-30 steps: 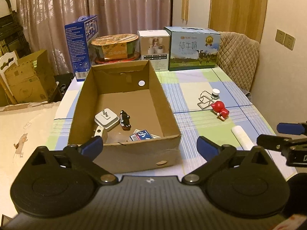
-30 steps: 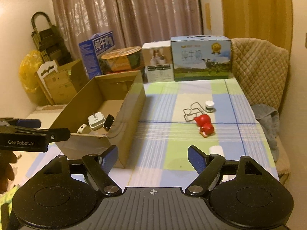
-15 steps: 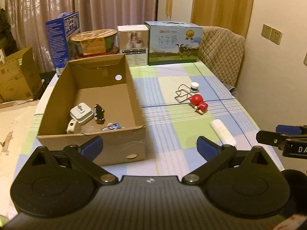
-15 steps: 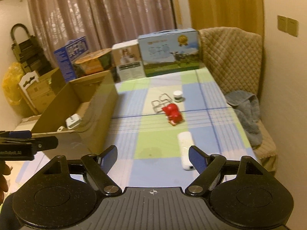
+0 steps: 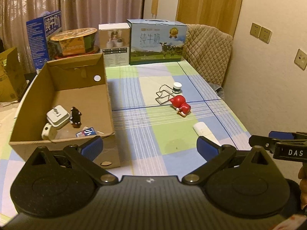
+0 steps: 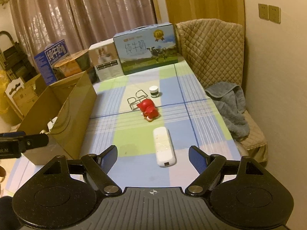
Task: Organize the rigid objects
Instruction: 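Reach the right gripper to the white remote and close on it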
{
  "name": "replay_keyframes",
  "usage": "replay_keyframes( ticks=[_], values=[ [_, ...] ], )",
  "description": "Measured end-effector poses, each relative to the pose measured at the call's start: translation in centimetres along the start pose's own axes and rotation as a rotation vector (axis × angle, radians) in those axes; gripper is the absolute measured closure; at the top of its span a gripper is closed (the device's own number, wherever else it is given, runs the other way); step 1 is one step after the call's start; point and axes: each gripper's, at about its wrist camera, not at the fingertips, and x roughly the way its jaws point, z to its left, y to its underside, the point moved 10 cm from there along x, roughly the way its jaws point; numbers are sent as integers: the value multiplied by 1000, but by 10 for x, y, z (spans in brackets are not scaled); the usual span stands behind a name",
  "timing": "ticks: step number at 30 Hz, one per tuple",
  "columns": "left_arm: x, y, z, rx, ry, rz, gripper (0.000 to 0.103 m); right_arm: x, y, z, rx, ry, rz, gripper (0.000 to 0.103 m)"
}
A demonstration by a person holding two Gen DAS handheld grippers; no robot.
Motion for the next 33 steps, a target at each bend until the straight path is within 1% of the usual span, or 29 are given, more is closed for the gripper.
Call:
replay_keyframes(
  ticks=[3,9,12,15,16,19,21,25,31,33],
  values=[
    [8,-3,-6,16,7,-1,1,4,-6,-2,-21,1,-7,25],
    [29,-9,-21,28,48,2,1,20,-13,-14,-54,29,2,25],
    [42,-10,-27,33,58,10,1,32,-12,-22,-79,49,10,25],
    [57,-10,-33,36,70,16,1,47,-7,-27,-84,34,23,25],
    [61,-10,-35,40,71,18,1,52,-5,-28,-88,25,28,27],
    [77,-11,-41,58,73,23,1,71,6,-28,-114,11,57,36],
    [85,-9,-42,69,66,24,1,85,13,-28,-131,1,73,39],
    [102,-6,-45,77,59,29,1,115,24,-30,-145,-21,101,48],
    [122,3,-42,66,59,53,1,151,34,-29,-173,-47,136,54],
    [125,4,-42,64,62,55,1,161,35,-29,-192,-39,144,56]
  ],
)
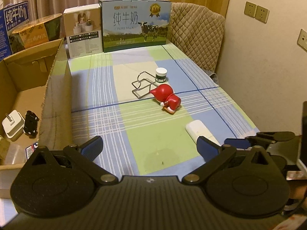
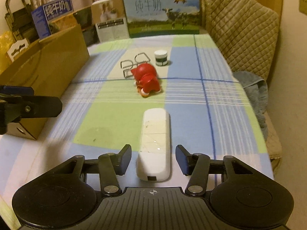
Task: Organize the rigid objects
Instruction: 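Reach the right gripper to the white remote and close on it, then grasp the red cat figurine with the left gripper while the right holds the remote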
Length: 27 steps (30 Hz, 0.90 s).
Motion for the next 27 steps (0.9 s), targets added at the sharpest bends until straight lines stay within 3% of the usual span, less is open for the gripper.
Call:
replay_keyframes(
  ticks=[9,14,21,27],
  values=[
    [15,3,0,-12,9,16,1,21,-1,4,-78,50,17,58],
    [16,5,-1,-9,8,22,1,21,0,5,-97,48,22,65],
    [19,3,-3,-7,13,23,1,10,-3,-11,-27,57,11,66],
    [32,-5,-10,8,22,17,1,12,-25,-31,-15,66,-15,66]
  ],
)
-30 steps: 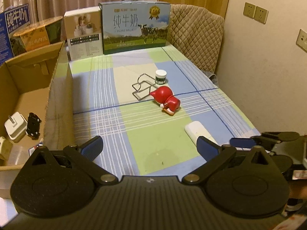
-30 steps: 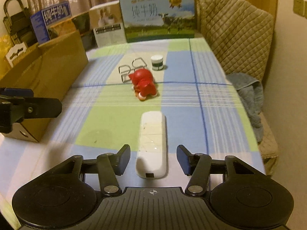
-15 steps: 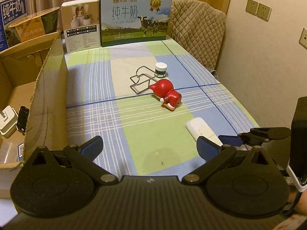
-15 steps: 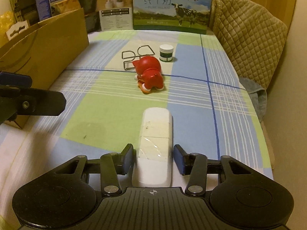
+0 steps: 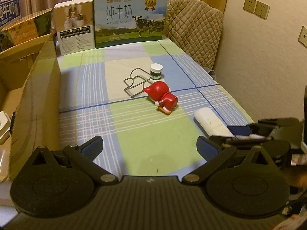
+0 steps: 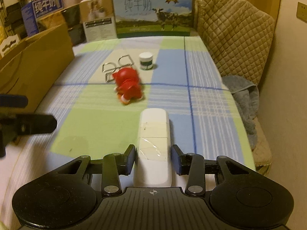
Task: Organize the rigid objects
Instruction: 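Grasp the red cat figurine with the left gripper while the right holds the remote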
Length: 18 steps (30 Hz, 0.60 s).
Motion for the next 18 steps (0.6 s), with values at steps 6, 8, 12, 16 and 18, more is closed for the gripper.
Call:
replay_keyframes(
  ticks=[6,8,12,16,18],
  values=[
    [18,-7,1,25,2,6,1,30,-22,-9,-59,-28,12,66],
    [24,-8,2,38,7,6,1,39,-29,-10,-79,-29,8,66],
    [32,-8,4,57,5,12,1,50,-38,-4,-108,-96,0,66],
    [40,-10,4,69,-1,6,1,45,-40,-6,-100,-131,-16,66],
    [48,-14,3,72,-9,0,1,43,-36,-13,-90,-106,-14,66]
  ],
)
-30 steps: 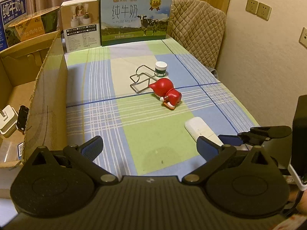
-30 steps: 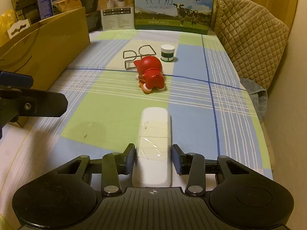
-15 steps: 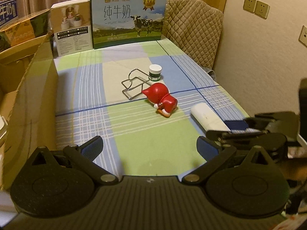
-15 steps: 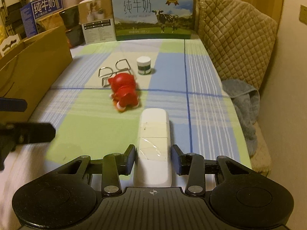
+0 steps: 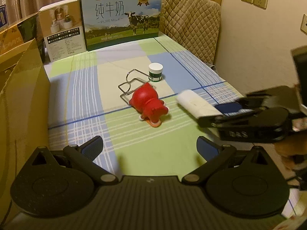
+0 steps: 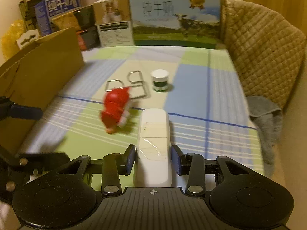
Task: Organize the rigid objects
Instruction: 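Grasp the red cat figurine with the left gripper while the right holds the remote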
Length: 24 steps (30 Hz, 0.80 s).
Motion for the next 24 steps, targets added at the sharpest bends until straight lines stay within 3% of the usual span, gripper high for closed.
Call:
replay_keyframes(
  ticks=[5,12,22,24],
  values=[
    [22,-16,1,-37,-18,-36,3,-5,9,-11,22,45,1,66],
    [53,-40,3,-140,-24,-80,22,-10,7,-27,105,98,-12,66],
    [86,-48,-10,-102,-101,-105,36,-6,5,-31,126,109,-15,66],
    [90,-47,-11,-104,-100,-99,46,-5,5,-32,129,111,-14,66]
  ],
)
